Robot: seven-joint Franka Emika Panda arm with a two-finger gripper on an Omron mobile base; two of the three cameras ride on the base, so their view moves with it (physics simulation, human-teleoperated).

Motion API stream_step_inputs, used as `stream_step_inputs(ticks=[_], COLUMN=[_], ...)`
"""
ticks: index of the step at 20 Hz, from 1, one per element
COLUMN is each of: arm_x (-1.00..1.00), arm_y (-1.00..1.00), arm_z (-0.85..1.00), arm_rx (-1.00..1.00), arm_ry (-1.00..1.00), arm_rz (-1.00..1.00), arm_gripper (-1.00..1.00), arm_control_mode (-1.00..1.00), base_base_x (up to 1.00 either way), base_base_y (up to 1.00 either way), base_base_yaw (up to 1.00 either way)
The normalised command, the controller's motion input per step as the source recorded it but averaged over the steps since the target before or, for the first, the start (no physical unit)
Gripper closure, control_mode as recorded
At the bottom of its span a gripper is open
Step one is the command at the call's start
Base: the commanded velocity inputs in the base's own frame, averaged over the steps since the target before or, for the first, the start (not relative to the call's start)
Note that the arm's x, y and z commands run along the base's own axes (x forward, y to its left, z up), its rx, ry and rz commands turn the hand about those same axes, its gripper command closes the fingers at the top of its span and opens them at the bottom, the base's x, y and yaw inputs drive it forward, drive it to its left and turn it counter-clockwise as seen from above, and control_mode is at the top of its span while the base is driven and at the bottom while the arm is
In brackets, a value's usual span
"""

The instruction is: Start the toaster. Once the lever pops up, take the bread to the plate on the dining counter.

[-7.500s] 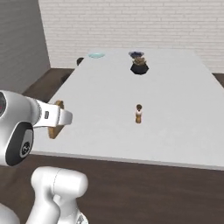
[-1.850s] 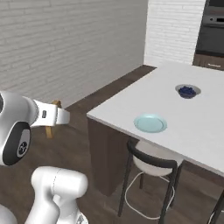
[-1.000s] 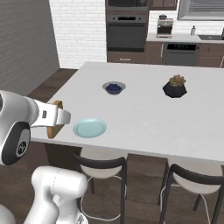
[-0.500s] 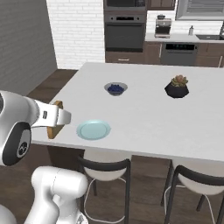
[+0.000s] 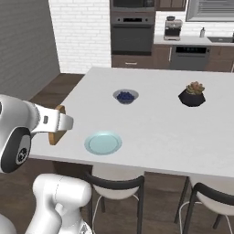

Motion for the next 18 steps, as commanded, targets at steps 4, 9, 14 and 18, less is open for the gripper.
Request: stream_step_inputs(ticks=[4,9,14,18], arm_x=[0.0,0.0,0.23,0.45], arm_y=[0.0,0.0,-0.15,-0.34], arm_z=[0.0,0.0,-0.13,-0.41], arm_rx=[0.0,0.0,0.0,0.0], arm_ry=[0.0,0.0,0.0,0.0], arm_rz=[0.0,0.0,0.02,0.23], arm_gripper=[1.0,1.0,1.0,1.0], arm_control_mode=[1.0,1.0,-1.0,-1.0], base_base_x=[0.43,0.29,0.05,0.0], base_base_y=[0.0,0.0,0.0,0.0], base_base_yaw=[0.0,0.0,0.0,0.0])
